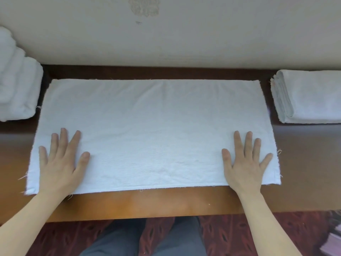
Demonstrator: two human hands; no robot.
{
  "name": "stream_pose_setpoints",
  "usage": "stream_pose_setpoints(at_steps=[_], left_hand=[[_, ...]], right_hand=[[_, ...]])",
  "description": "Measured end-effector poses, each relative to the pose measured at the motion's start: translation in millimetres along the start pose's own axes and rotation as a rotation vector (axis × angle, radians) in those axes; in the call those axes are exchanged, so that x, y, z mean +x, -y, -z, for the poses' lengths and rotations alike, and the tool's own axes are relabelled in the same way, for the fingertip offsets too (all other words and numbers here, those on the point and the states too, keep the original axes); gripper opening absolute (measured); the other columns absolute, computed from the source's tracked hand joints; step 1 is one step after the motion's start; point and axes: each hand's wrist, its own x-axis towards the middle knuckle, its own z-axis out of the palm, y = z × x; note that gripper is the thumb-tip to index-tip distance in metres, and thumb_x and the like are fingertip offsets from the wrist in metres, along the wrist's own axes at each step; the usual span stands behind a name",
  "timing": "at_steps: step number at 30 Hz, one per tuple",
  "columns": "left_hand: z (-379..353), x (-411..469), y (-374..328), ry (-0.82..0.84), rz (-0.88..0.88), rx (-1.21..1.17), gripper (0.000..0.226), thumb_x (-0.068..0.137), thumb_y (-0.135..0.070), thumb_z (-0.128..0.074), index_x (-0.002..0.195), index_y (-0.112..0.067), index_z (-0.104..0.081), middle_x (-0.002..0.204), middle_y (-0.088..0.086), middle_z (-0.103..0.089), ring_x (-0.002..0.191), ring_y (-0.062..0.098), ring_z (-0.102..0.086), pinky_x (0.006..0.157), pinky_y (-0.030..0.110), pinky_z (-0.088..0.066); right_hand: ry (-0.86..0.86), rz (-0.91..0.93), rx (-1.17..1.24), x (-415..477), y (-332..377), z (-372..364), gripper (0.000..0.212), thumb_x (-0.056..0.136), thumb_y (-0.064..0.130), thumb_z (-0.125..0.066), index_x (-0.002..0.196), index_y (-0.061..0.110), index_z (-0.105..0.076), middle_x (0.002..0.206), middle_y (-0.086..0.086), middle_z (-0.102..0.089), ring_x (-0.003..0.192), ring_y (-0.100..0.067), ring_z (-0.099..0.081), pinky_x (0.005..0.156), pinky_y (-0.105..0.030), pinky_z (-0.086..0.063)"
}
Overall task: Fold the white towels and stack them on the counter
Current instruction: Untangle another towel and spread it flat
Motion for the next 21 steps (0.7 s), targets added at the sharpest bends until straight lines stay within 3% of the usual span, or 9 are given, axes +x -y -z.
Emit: stream_pose_setpoints(at_steps=[5, 9, 12, 14, 16, 18, 21], left_hand=[[6.9, 18.2, -15.1, -0.094, -0.067, 0.003, 0.062, 0.100, -0.064, -0.015, 0.157, -0.044, -0.002, 0.165, -0.013, 0.015, 0.152, 0.014, 0.015, 0.112, 0.028, 0.028], [4.4, 23.4, -6.6, -0.099, -0.071, 0.011, 0.062, 0.099, -0.065, -0.013, 0.157, -0.043, -0.004, 0.166, -0.008, 0.010, 0.152, 0.013, 0.013, 0.113, 0.028, 0.025], [4.5, 19.0, 16.4, -0.113, 0.028, -0.122, 0.064, 0.099, -0.060, -0.014, 0.156, -0.032, -0.020, 0.166, 0.009, -0.009, 0.153, 0.022, 0.000, 0.119, 0.042, 0.008], [7.0, 14.4, 31.2, -0.112, 0.091, -0.127, 0.065, 0.098, -0.058, -0.016, 0.155, -0.028, -0.023, 0.164, 0.013, -0.013, 0.151, 0.030, -0.007, 0.118, 0.056, -0.006], [9.1, 9.2, 39.9, -0.092, 0.086, -0.088, 0.066, 0.098, -0.058, -0.016, 0.156, -0.026, -0.020, 0.164, 0.014, -0.011, 0.150, 0.035, -0.010, 0.116, 0.061, -0.011], [9.8, 3.7, 36.8, -0.077, 0.065, -0.069, 0.068, 0.098, -0.060, -0.014, 0.157, -0.026, -0.017, 0.165, 0.014, -0.008, 0.151, 0.035, -0.007, 0.118, 0.055, -0.005], [7.0, -3.3, 19.8, -0.088, 0.083, -0.070, 0.071, 0.097, -0.062, -0.011, 0.158, -0.027, -0.014, 0.166, 0.013, -0.004, 0.153, 0.032, -0.001, 0.115, 0.030, 0.016]], right_hand=[[-0.070, -0.006, 0.116, 19.0, 28.8, 6.5, 0.066, 0.094, 0.073, -0.004, 0.153, 0.046, 0.012, 0.165, 0.006, 0.015, 0.150, -0.026, 0.017, 0.113, -0.068, 0.012], [-0.051, 0.062, 0.038, 30.0, 36.8, 3.8, 0.064, 0.096, 0.069, -0.003, 0.154, 0.045, 0.009, 0.165, 0.006, 0.013, 0.151, -0.025, 0.016, 0.113, -0.068, 0.010], [-0.044, 0.043, 0.027, 31.9, 20.7, 0.1, 0.063, 0.095, 0.069, -0.001, 0.154, 0.046, 0.008, 0.166, 0.007, 0.011, 0.151, -0.023, 0.015, 0.112, -0.069, 0.010], [-0.033, -0.010, 0.040, 36.3, 7.5, 1.8, 0.063, 0.094, 0.071, 0.002, 0.152, 0.049, 0.011, 0.165, 0.008, 0.013, 0.151, -0.022, 0.017, 0.110, -0.072, 0.011], [-0.045, -0.056, 0.042, 39.3, -6.5, 4.1, 0.063, 0.092, 0.073, 0.004, 0.151, 0.051, 0.012, 0.165, 0.009, 0.012, 0.151, -0.021, 0.016, 0.108, -0.075, 0.009], [-0.048, -0.053, 0.034, 38.0, -20.3, 6.5, 0.062, 0.093, 0.072, 0.003, 0.151, 0.052, 0.010, 0.165, 0.011, 0.010, 0.151, -0.021, 0.015, 0.107, -0.076, 0.009], [-0.042, -0.060, 0.030, 35.1, -31.7, 8.8, 0.062, 0.093, 0.071, 0.002, 0.151, 0.052, 0.009, 0.165, 0.011, 0.010, 0.151, -0.020, 0.015, 0.108, -0.076, 0.008]])
